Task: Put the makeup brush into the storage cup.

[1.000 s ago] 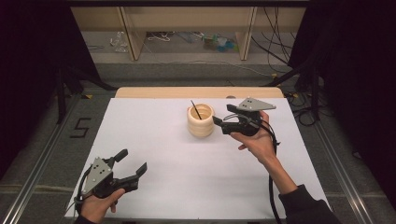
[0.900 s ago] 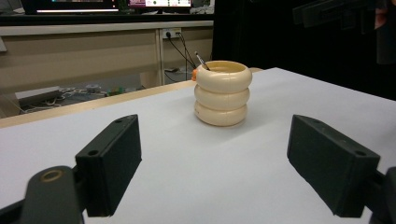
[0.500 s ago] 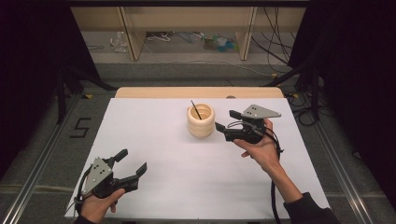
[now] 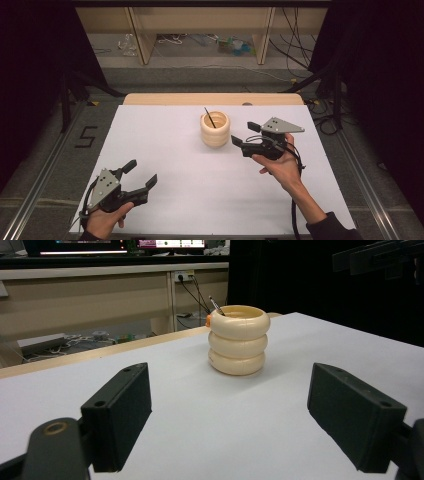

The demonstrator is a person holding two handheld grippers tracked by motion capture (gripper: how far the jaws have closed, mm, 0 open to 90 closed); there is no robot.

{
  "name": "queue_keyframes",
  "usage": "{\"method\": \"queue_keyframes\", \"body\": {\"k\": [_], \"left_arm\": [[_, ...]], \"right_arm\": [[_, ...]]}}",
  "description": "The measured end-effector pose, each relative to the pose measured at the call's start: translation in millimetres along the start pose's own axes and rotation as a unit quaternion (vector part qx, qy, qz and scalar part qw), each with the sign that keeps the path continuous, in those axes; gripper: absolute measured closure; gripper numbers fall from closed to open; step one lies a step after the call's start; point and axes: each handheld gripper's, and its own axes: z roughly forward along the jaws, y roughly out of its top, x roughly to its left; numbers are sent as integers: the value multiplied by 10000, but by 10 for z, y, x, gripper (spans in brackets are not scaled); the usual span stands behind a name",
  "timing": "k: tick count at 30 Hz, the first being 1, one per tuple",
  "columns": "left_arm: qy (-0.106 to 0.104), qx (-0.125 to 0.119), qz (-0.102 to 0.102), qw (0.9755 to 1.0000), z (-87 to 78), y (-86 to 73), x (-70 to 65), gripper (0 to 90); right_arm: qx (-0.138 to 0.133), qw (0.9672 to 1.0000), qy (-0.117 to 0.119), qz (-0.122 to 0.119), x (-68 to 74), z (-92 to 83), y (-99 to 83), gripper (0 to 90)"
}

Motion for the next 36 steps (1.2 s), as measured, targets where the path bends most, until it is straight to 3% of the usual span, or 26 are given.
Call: {"method": "queue_keyframes", "body": {"k": [4, 11, 29, 34, 36], "left_arm": [[41, 60, 7, 10000, -9, 3, -3, 175], [37, 54, 0, 10000, -13, 5, -1, 176], [63, 76, -14, 10000, -16, -2, 5, 175], [58, 87, 9, 9999, -11, -5, 3, 175], [68, 91, 5, 9999, -14, -7, 4, 175]], "right_arm": [[-10, 9999, 86, 118, 25, -40, -38, 242], [91, 9999, 58, 52, 57, -73, -122, 235], [19, 9999, 77, 106, 106, -226, -316, 218], [-9, 10000, -11, 1, 114, -260, -345, 235], [82, 10000, 19, 14, 117, -272, -371, 234]]}}
